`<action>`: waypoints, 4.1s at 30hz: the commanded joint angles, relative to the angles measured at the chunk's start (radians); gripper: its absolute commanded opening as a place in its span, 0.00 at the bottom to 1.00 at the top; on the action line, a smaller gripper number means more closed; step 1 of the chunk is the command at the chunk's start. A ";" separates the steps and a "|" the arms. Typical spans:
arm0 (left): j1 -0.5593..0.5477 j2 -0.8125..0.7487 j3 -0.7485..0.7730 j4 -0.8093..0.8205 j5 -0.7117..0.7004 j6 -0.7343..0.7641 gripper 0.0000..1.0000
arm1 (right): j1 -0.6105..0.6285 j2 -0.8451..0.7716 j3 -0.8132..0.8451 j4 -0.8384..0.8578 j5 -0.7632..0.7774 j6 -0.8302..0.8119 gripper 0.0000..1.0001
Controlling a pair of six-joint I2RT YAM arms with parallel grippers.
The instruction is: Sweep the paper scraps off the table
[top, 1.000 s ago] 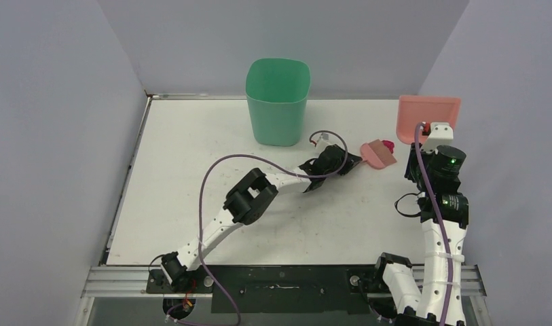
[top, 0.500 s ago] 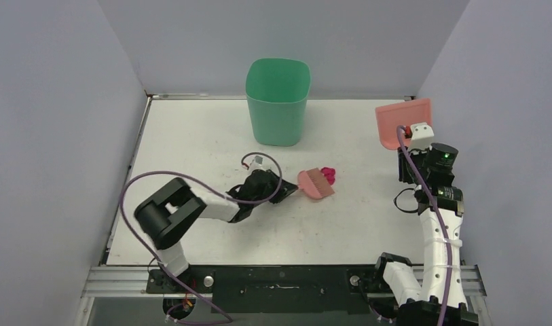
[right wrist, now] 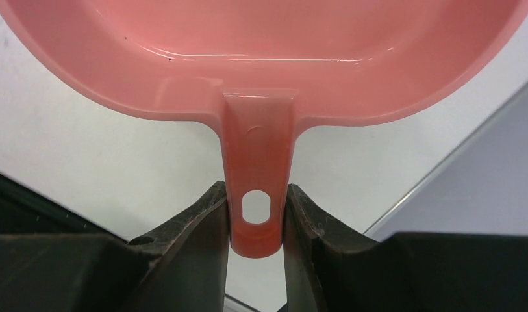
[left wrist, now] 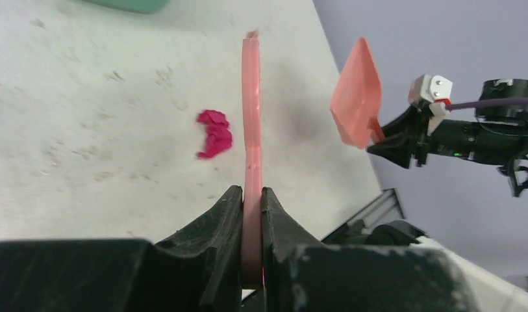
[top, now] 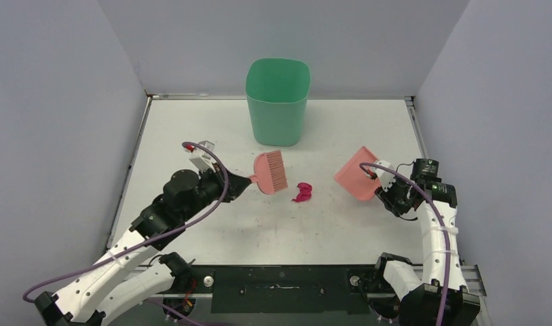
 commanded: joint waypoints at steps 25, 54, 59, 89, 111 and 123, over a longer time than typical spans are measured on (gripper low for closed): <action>-0.021 0.654 0.698 -0.677 -0.198 0.637 0.00 | 0.457 0.309 -0.093 0.023 0.325 0.121 0.09; -0.019 0.666 0.636 -0.566 -0.096 0.631 0.00 | 0.194 0.180 -0.243 0.193 -0.031 -0.059 0.51; -0.015 0.707 0.730 -0.627 -0.144 0.692 0.00 | 0.190 0.207 -0.222 0.178 -0.020 -0.068 0.31; -0.054 1.167 1.142 -0.755 0.105 0.574 0.00 | 0.405 0.307 -0.018 -0.068 0.236 0.128 0.05; -0.075 0.903 1.144 -0.773 0.074 0.521 0.00 | 0.397 0.155 -0.101 0.044 0.157 0.135 0.06; -0.007 0.509 0.612 -0.583 -0.071 0.539 0.00 | 0.389 0.160 0.066 -0.024 0.094 0.137 0.05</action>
